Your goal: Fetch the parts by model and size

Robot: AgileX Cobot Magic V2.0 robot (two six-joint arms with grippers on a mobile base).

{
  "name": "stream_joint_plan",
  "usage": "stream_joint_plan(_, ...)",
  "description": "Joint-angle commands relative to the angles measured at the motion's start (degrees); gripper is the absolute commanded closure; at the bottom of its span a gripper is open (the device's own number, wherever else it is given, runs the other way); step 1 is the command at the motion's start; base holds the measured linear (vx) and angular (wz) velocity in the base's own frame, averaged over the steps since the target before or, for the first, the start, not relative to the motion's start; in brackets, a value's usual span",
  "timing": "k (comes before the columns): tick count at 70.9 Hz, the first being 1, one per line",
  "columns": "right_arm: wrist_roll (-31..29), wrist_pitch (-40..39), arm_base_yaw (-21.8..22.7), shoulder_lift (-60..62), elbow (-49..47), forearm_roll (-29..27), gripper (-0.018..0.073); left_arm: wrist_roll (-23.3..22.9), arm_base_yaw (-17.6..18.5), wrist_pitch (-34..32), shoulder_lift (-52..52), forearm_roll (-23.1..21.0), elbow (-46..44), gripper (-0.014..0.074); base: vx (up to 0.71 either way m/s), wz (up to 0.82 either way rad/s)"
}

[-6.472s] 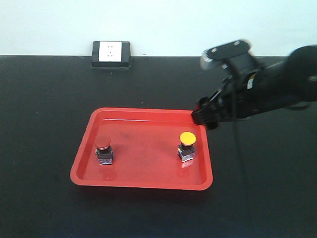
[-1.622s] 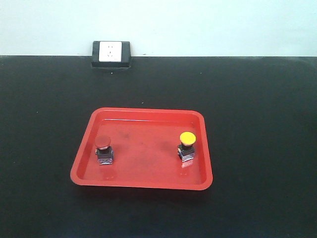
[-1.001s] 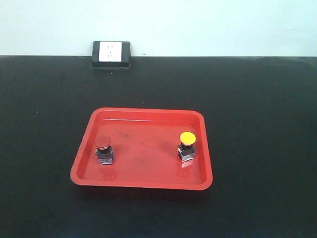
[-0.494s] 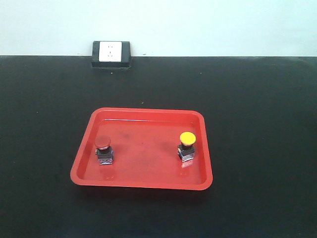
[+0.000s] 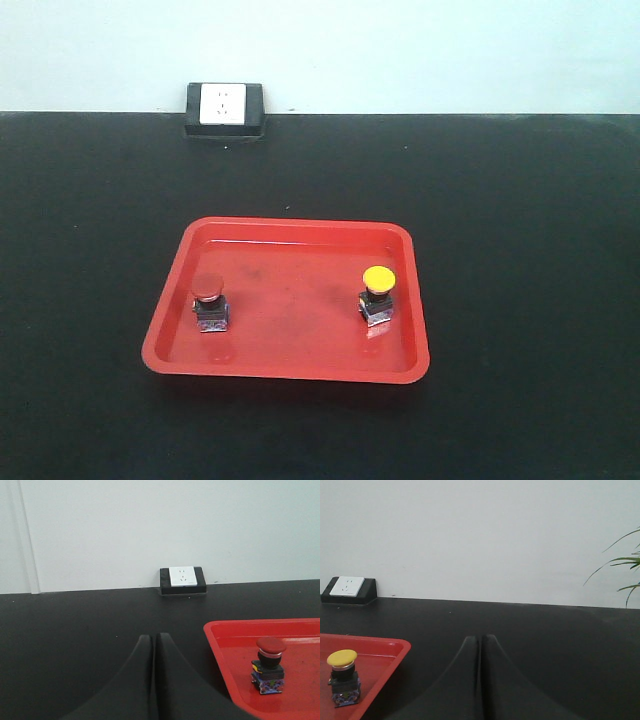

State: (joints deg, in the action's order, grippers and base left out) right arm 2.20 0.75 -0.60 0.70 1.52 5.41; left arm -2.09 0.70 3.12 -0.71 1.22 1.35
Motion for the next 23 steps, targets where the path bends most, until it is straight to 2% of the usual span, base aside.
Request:
stream_joint_plan(1, -0.4, -4.1, 0.3, 0.5, 0.4, 0.4, 0.0569, 0.0, 0.4, -4.5, -0.8, -0.1, -0.7, 0.0604, 0.0, 0.0)
stream_joint_plan(23, -0.4, -4.1, 0.3, 0.5, 0.4, 0.4, 0.0569, 0.0, 0.4, -4.5, -0.8, -0.1, -0.7, 0.0604, 0.0, 0.0)
